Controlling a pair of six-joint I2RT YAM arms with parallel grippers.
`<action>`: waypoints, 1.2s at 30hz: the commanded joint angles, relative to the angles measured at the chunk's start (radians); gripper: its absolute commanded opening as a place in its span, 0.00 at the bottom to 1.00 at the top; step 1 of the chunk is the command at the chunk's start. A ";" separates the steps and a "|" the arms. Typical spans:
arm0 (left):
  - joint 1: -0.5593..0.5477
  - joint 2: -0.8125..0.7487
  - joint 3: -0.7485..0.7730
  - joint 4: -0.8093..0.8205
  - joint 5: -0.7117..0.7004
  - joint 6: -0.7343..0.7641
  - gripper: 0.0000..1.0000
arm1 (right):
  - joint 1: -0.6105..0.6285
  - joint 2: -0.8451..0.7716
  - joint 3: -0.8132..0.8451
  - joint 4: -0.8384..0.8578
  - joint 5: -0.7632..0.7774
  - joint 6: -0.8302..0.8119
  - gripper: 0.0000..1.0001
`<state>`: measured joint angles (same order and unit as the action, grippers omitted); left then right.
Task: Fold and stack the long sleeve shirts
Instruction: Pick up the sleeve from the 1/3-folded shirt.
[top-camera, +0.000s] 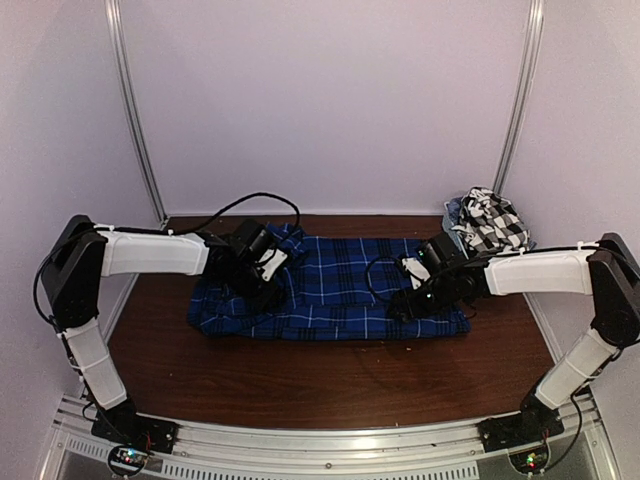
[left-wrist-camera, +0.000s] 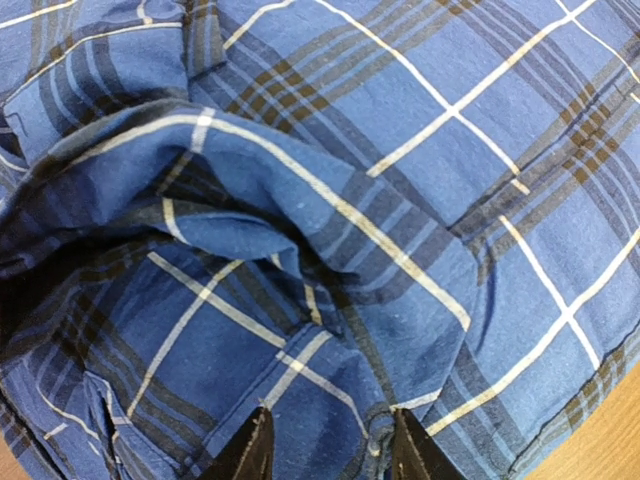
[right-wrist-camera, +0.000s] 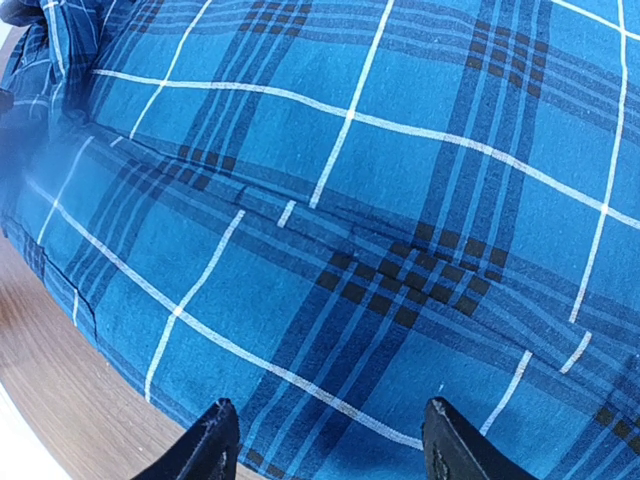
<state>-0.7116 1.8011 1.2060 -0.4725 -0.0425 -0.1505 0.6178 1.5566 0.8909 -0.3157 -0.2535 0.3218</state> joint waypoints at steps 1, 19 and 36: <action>-0.002 0.028 0.022 0.021 0.042 0.016 0.39 | 0.007 0.002 -0.016 0.027 -0.006 0.009 0.64; 0.004 -0.034 0.103 -0.064 -0.059 0.016 0.00 | 0.007 0.010 -0.008 0.016 -0.004 -0.004 0.64; 0.231 -0.234 0.404 -0.183 0.019 0.138 0.00 | 0.006 0.005 -0.015 0.019 0.013 -0.003 0.65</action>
<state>-0.5068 1.5784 1.5349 -0.6449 -0.1089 -0.0685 0.6178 1.5600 0.8726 -0.3000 -0.2577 0.3195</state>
